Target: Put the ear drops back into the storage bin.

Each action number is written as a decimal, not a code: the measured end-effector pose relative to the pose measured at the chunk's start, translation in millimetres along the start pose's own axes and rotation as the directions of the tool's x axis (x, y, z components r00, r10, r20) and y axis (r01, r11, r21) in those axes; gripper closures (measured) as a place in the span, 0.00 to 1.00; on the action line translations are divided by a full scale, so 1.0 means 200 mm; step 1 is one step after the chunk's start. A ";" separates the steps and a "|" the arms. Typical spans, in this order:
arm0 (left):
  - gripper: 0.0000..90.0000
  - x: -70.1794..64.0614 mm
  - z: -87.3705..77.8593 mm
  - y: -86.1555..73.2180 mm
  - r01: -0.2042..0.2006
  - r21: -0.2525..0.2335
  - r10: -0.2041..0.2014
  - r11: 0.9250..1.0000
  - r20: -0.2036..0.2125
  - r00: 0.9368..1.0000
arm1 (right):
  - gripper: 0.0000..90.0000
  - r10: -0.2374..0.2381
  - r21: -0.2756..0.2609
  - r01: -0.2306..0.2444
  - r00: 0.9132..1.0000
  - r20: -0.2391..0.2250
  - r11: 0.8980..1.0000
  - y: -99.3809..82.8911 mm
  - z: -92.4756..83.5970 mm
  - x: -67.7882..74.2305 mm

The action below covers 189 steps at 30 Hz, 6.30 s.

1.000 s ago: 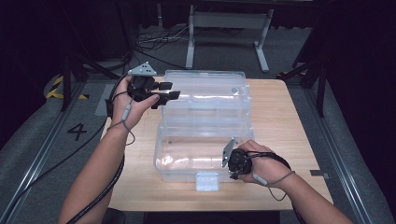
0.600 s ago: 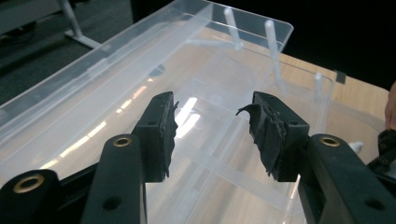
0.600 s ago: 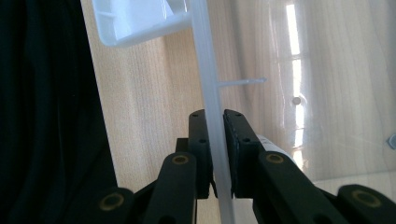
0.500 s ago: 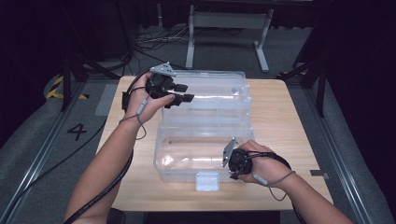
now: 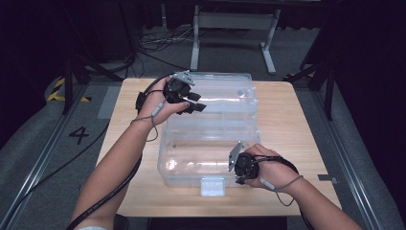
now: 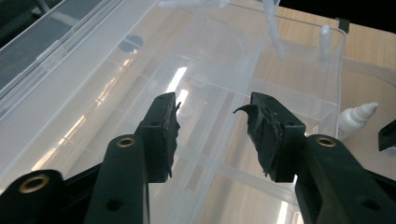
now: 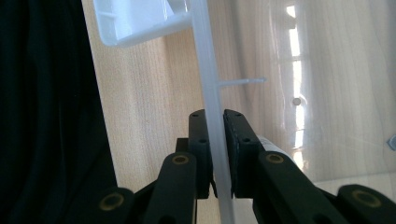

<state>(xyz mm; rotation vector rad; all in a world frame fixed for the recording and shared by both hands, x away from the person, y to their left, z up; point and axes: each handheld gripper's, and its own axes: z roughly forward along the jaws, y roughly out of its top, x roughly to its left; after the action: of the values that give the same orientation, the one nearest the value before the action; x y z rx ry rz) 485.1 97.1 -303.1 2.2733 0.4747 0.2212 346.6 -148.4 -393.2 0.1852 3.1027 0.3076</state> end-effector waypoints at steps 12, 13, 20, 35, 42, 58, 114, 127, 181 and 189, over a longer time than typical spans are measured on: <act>0.86 -0.05 0.05 0.02 -0.053 0.043 0.052 0.998 0.022 0.998 | 0.91 -0.001 -0.005 0.001 1.000 -0.001 1.000 0.00 0.00 0.00; 0.87 -0.05 0.06 0.03 -0.052 0.044 0.051 0.998 0.023 0.998 | 0.91 0.000 -0.008 0.000 1.000 0.000 1.000 0.00 0.00 0.00; 0.90 -0.05 0.06 0.02 -0.043 0.050 0.041 0.998 0.041 0.998 | 0.91 0.005 -0.012 -0.005 1.000 0.000 1.000 0.00 0.00 0.00; 0.93 -0.15 0.00 0.02 -0.067 0.041 0.064 0.997 0.051 0.997 | 0.91 -0.001 -0.013 0.000 1.000 -0.005 1.000 -0.01 0.01 0.00; 0.94 -0.21 -0.04 0.00 -0.084 0.038 0.082 0.996 0.051 0.995 | 0.91 0.009 -0.013 -0.009 1.000 -0.006 1.000 -0.01 0.00 0.00; 0.94 -0.29 -0.07 -0.02 -0.114 0.045 0.111 0.993 0.056 0.992 | 0.91 -0.005 -0.018 0.005 1.000 0.001 1.000 -0.01 0.01 0.00; 0.96 -0.50 -0.10 -0.12 -0.167 0.067 0.158 0.984 0.116 0.981 | 0.92 -0.023 -0.024 0.024 0.998 0.058 0.999 -0.02 0.01 0.03; 0.96 -0.53 -0.10 -0.14 -0.170 0.080 0.159 0.982 0.123 0.979 | 0.92 -0.019 -0.028 0.021 0.996 0.083 0.999 -0.02 0.01 0.05; 0.96 -0.57 -0.08 -0.15 -0.198 0.125 0.176 0.972 0.168 0.970 | 0.90 -0.011 -0.068 0.020 0.992 0.128 0.997 -0.02 -0.08 0.08; 0.96 -0.57 -0.08 -0.15 -0.196 0.128 0.174 0.972 0.166 0.971 | 0.92 -0.005 -0.127 0.023 0.990 0.138 0.992 -0.04 -0.21 0.09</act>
<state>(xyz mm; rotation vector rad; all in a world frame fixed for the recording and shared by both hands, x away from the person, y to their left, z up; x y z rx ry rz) 368.1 80.7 -315.7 2.4553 0.2021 0.1056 325.7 -161.3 -353.7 0.1747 2.9343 0.4715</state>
